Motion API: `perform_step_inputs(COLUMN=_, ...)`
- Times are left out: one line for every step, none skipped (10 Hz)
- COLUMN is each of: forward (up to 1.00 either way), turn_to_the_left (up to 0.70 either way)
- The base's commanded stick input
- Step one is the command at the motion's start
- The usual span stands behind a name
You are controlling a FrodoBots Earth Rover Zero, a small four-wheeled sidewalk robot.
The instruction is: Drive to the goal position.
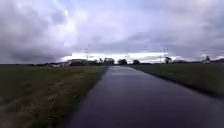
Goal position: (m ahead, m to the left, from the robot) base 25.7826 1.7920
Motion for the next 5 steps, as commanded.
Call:
perform_step_inputs(forward=0.7, turn_to_the_left=0.0)
perform_step_inputs(forward=0.7, turn_to_the_left=0.0)
perform_step_inputs(forward=0.7, turn_to_the_left=0.0)
perform_step_inputs(forward=0.7, turn_to_the_left=0.0)
perform_step_inputs(forward=0.7, turn_to_the_left=-0.07)
